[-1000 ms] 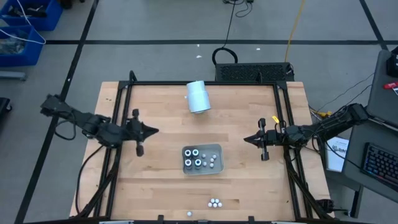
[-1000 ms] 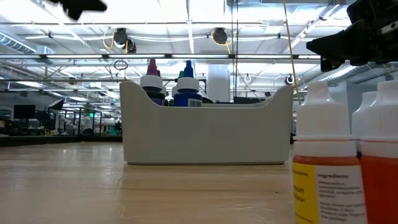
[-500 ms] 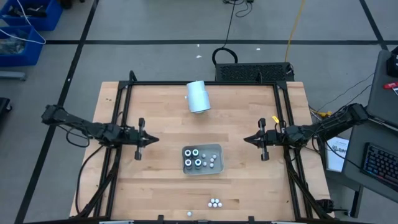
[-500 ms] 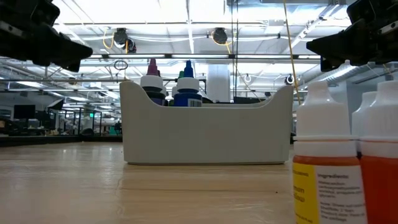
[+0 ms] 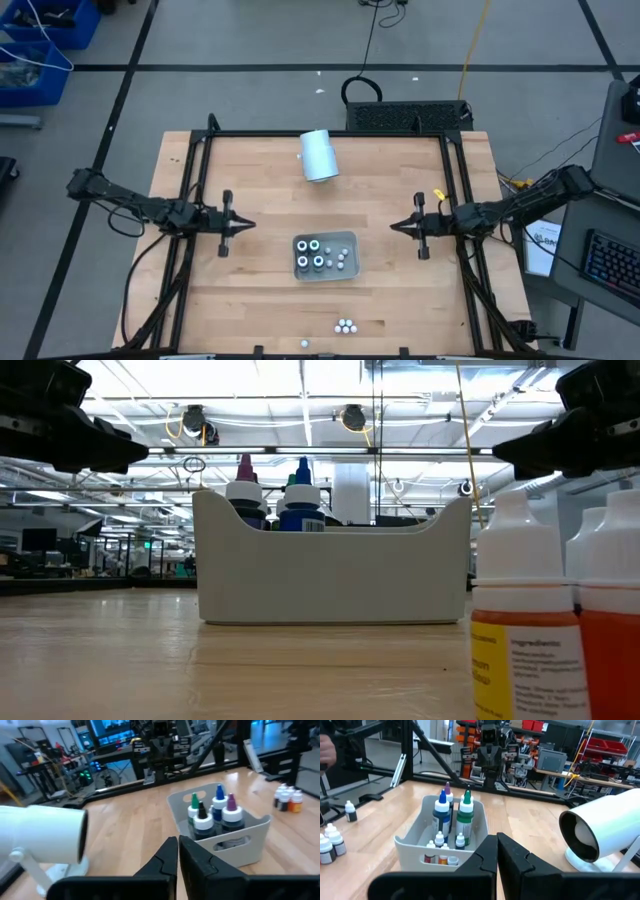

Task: Pick & Place food coloring
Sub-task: Put the small yellow food coloring into the gray bin

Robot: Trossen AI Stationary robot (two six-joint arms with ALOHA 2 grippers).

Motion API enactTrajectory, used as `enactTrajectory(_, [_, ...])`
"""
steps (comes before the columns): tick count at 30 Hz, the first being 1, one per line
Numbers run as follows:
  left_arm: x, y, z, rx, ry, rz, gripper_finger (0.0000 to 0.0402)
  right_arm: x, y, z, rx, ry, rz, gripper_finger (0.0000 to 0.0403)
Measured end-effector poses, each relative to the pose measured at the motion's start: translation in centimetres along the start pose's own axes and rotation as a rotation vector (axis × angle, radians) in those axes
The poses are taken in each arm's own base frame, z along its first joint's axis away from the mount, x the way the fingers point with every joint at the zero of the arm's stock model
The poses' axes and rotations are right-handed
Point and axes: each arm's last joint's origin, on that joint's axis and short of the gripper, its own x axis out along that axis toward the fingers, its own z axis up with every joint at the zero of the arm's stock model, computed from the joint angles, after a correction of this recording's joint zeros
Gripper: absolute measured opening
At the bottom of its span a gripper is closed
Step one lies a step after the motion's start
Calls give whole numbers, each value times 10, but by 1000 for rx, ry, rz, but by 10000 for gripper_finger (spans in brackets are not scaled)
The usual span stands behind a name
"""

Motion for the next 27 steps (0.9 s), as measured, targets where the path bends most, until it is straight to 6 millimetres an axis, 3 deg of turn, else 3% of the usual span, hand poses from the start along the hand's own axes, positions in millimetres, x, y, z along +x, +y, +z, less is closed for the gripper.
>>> enactTrajectory(11, [0,1,1,-91,-3,31,4,1,0,0,61,-1,-12,0])
enactTrajectory(22, [-1,3,12,-143,-124,43,49,4,1,-4,140,31,-25,0])
enactTrajectory(27, [-1,3,12,-59,-120,56,51,6,2,0,151,-11,-16,0])
